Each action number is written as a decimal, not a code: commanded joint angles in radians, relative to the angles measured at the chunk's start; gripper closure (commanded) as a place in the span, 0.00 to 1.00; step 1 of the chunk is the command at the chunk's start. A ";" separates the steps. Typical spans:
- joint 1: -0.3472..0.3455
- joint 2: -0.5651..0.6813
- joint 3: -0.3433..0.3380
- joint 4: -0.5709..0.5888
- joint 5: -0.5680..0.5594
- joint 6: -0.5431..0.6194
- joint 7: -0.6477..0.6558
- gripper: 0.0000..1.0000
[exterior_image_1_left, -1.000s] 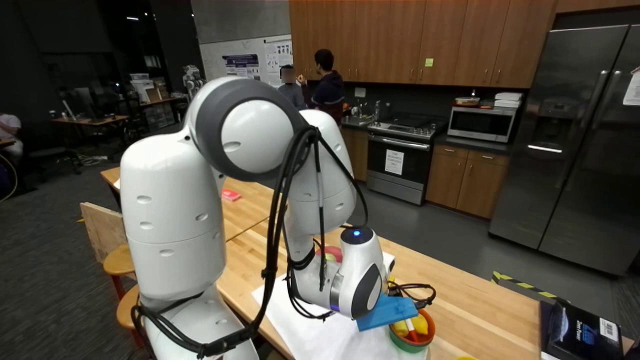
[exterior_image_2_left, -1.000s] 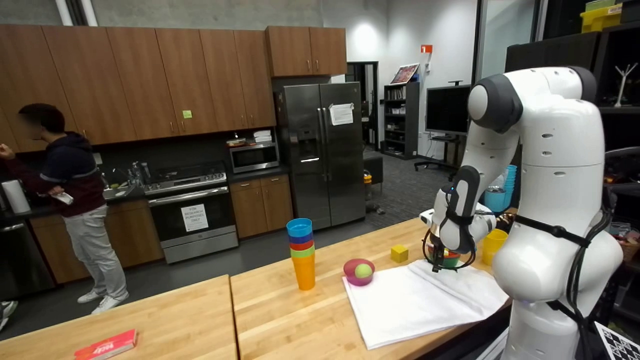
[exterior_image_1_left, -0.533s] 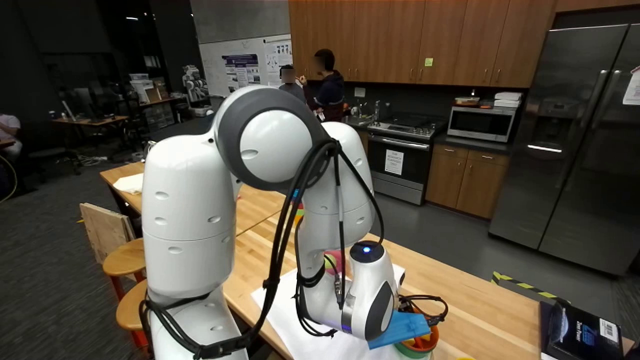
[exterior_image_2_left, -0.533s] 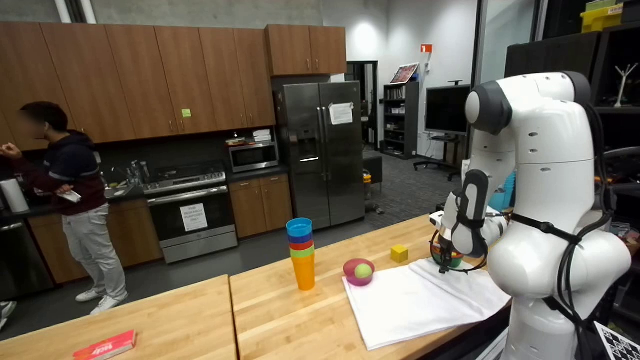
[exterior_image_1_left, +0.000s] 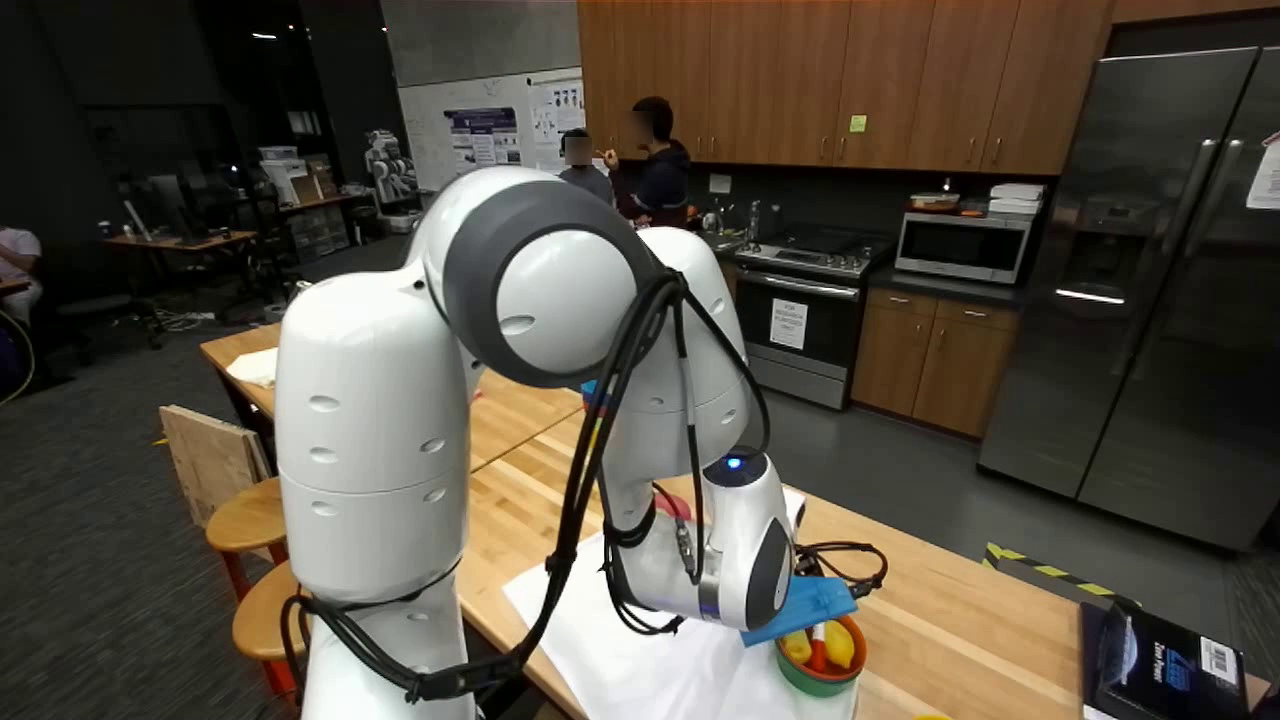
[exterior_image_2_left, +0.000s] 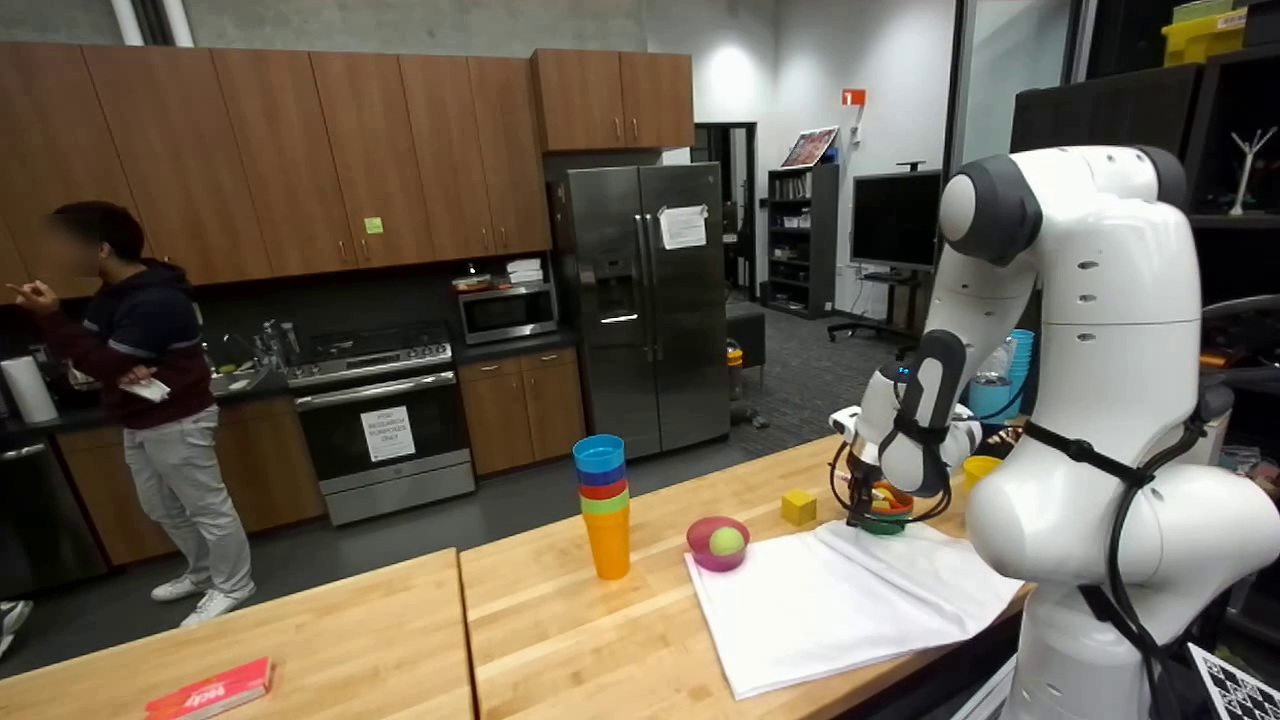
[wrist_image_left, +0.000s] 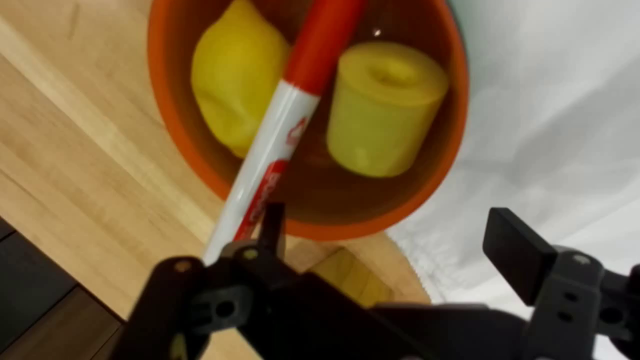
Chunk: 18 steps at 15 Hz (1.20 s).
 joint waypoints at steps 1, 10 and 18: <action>-0.163 0.035 0.247 0.103 0.088 -0.131 -0.014 0.00; -0.129 0.104 0.306 0.627 0.511 -0.692 -0.254 0.00; -0.020 0.090 0.196 0.614 0.562 -0.675 -0.296 0.00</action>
